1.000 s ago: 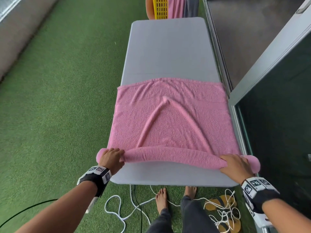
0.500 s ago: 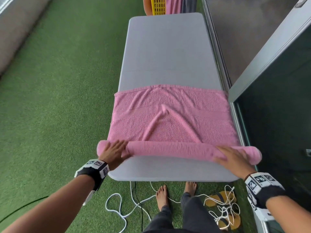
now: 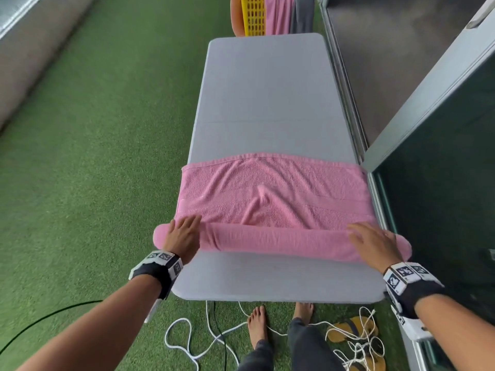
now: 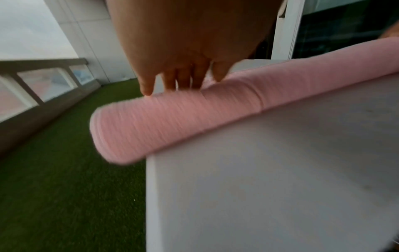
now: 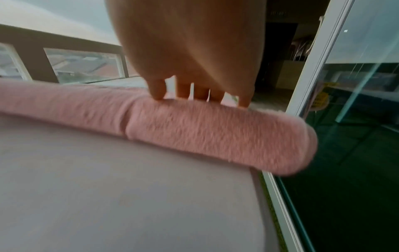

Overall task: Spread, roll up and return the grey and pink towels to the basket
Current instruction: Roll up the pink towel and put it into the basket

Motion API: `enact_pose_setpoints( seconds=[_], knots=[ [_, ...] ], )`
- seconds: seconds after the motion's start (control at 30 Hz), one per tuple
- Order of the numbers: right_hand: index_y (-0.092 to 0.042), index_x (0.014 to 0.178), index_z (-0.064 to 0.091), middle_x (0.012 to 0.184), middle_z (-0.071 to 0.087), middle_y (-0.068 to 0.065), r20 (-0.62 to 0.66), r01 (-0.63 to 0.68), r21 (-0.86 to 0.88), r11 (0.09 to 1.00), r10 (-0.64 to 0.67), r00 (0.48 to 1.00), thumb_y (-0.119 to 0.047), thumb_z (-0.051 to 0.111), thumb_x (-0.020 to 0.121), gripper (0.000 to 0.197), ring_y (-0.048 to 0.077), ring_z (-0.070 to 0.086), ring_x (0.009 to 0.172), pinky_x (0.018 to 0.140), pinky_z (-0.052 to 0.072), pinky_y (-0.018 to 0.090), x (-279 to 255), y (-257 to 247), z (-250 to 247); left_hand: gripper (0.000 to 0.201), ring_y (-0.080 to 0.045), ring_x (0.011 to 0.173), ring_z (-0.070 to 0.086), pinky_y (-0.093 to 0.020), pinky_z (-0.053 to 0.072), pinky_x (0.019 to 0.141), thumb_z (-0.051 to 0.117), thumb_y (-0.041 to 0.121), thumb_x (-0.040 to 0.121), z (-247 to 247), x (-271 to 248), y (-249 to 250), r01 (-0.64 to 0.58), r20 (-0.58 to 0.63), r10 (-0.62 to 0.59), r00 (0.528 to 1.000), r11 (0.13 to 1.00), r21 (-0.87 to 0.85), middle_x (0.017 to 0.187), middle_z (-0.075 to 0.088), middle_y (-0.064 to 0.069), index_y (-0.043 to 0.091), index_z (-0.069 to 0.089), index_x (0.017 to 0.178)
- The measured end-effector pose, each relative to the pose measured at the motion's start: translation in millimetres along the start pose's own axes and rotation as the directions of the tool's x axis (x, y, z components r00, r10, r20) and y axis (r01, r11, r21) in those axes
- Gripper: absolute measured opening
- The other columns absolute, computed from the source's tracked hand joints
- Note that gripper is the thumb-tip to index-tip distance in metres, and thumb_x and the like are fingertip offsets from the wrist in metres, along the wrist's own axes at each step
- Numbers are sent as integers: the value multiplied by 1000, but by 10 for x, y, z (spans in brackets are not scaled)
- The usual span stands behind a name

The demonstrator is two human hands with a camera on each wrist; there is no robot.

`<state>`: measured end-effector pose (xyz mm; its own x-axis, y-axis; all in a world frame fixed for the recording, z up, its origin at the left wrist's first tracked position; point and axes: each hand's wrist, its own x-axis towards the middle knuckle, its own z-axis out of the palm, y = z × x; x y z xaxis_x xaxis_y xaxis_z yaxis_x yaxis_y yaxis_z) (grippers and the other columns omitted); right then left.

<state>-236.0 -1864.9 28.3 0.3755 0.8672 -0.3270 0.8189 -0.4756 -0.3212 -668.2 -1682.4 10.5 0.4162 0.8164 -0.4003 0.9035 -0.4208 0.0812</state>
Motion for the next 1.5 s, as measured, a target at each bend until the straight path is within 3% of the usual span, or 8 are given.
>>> enact_pose_setpoints(
  seconds=[0.2,0.37,0.5,0.67,0.97,1.23,1.33,1.5],
  knots=[
    [-37,143,35,145,46,-13,153,30,-339,940,24,988,-40,68,82,69,15,42,131,111,30,43,-222,27,236,75,-27,126,47,-48,33,106,77,40,74,226,-115,97,-30,-21,33,999,994,108,138,49,-3,20,40,136],
    [-35,123,59,117,65,-8,259,1,-294,956,79,963,-30,58,85,38,20,55,113,101,28,38,48,-11,37,27,-16,104,56,-41,34,102,57,39,86,-121,201,179,-49,-1,50,999,975,217,110,65,9,29,63,110],
    [-34,133,53,140,52,-11,-36,-44,-131,990,40,999,-35,43,98,37,16,45,130,110,21,45,299,-21,-87,30,-25,111,55,-48,36,104,35,29,97,-297,464,174,-18,-76,25,997,996,90,120,61,-4,17,57,114],
    [-44,134,38,137,52,-17,200,32,-209,977,11,980,-50,66,74,67,16,49,126,109,28,52,312,142,137,74,-23,135,38,-48,22,113,54,59,87,-64,365,158,-29,56,25,998,997,78,149,41,-1,19,33,145],
    [-42,91,59,87,63,-19,424,86,-346,934,74,903,-43,47,86,13,10,53,97,100,25,42,-24,-4,60,16,-15,93,61,-39,45,98,57,29,85,-51,84,34,-34,226,-1,974,988,149,93,64,9,28,61,100],
    [-41,143,36,150,36,-20,153,46,-138,989,-25,988,-68,29,94,57,10,33,140,116,9,52,201,11,165,70,-23,142,30,-55,14,115,18,64,93,-114,300,-29,-10,-1,10,1000,1000,-11,155,31,0,24,28,149],
    [-39,146,27,154,32,-16,268,79,-220,972,-18,963,-74,55,76,83,15,32,142,119,11,53,104,24,280,73,-25,133,39,-55,24,111,58,51,85,-35,156,95,-28,54,17,998,977,214,146,42,-2,22,29,146],
    [-32,144,40,144,48,-9,261,-9,-362,932,111,959,-39,62,85,63,19,43,132,112,29,45,173,-49,200,37,-17,106,60,-43,36,103,54,42,82,-149,210,136,-109,196,52,979,951,288,112,67,10,31,59,117]
  ],
)
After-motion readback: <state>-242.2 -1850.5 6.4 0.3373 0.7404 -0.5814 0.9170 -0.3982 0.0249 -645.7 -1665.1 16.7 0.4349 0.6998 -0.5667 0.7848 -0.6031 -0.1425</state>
